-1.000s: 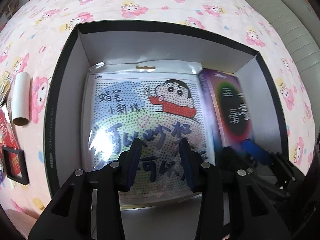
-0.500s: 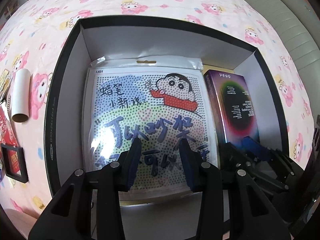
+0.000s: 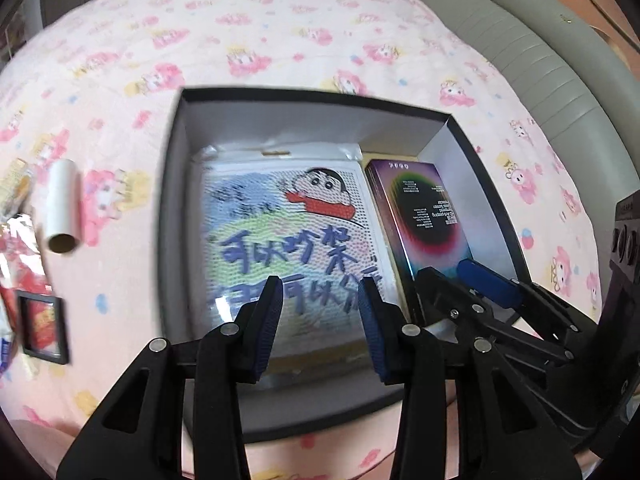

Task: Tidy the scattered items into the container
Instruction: 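Lower the screen-protector box beside the bead-art kit and open the right gripper, then grasp the black square frame with the right gripper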

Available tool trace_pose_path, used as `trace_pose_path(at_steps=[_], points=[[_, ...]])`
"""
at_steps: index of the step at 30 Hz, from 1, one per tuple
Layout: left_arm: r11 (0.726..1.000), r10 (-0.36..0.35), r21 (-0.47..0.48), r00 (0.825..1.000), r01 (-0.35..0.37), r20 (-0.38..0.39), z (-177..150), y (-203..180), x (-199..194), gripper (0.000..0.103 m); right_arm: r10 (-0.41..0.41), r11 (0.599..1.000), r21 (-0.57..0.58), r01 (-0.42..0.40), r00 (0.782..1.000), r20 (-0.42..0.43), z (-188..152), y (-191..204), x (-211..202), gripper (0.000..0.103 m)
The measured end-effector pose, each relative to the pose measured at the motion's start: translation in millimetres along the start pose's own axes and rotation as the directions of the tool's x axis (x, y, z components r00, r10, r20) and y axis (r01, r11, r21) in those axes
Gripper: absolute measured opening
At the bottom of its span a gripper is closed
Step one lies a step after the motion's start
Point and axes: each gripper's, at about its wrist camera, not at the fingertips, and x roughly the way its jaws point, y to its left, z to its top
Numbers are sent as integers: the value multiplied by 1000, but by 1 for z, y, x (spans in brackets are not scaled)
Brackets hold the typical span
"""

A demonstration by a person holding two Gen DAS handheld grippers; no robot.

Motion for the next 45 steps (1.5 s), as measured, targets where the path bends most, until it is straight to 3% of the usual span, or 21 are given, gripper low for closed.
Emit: trace_pose_path(at_steps=[8,13,23,30,39,45], points=[[1000,24,-18,996,-23,85,-21,42,-62,39,30,995,-98,-24,997,68,-7,66,-15,44],[996,82,-50,988,-76,131,-33,78,-95,39,120,982,-152,-111,991,53,-8,111,-18,44],[957,157,-264,981,-121,118,-53,185,-121,39,196,942,-270,-199,980,-38,-6,216,14,44],[889,160,-438,987,-130,32,-62,250,-94,39,210,928,-281,-247,965,-154,-23,262,61,44],[843,169,-504,982,-189,-86,-40,292,-40,42,137,931,-298,-209,959,-247,-33,279,110,44],[808,177,-536,968,-245,-176,-38,305,-9,44,122,936,-281,-211,944,-305,-34,282,139,44]])
